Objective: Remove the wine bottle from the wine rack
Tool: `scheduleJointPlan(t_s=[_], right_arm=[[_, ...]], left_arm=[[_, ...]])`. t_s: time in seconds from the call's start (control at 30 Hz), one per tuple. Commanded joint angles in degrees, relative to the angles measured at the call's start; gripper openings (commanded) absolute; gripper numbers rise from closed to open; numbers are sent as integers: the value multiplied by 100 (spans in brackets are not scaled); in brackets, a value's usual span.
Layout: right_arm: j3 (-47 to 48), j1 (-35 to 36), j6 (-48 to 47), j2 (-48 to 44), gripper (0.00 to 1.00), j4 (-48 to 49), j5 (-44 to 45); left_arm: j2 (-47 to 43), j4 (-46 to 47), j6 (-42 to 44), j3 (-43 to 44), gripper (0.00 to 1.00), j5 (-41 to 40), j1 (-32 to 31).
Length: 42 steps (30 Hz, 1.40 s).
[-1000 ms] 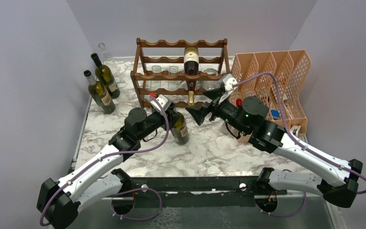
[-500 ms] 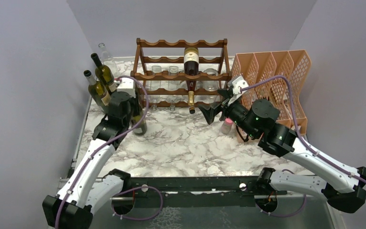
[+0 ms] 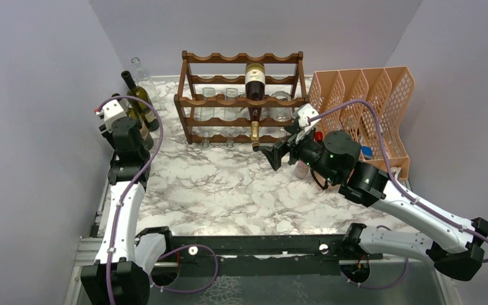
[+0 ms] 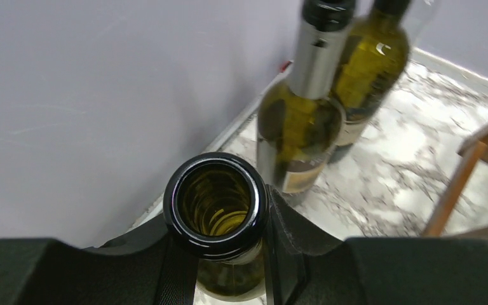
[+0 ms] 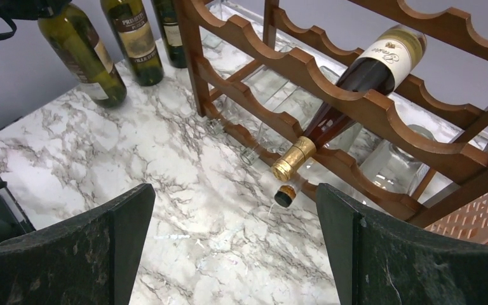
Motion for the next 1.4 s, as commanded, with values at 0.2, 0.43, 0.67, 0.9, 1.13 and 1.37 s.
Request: scheduleJointPlan(t_s=[0.2,0.43,0.67,0.9,1.13,1.37], right_arm=[[-3,21,18,9,100,-42,-187],[-108,24,18,55,100,31,-204],[-70,22,43,245,100,60,-297],[-15,14,127,378,100,69,-422],[-51,19,165,575,100,-71,-443],[-526,19,360,713,100,121,-478]], left_arm=[[499,1291,-427,109,0,-53,727],[809,1536,-368,127,0,40,807],[815,1732,-33,-117,9,199,807],[777,1659,49,-168,79,423,807],[528,778,-37,371,99,489,691],[-55,-357,-22,810,99,446,329]])
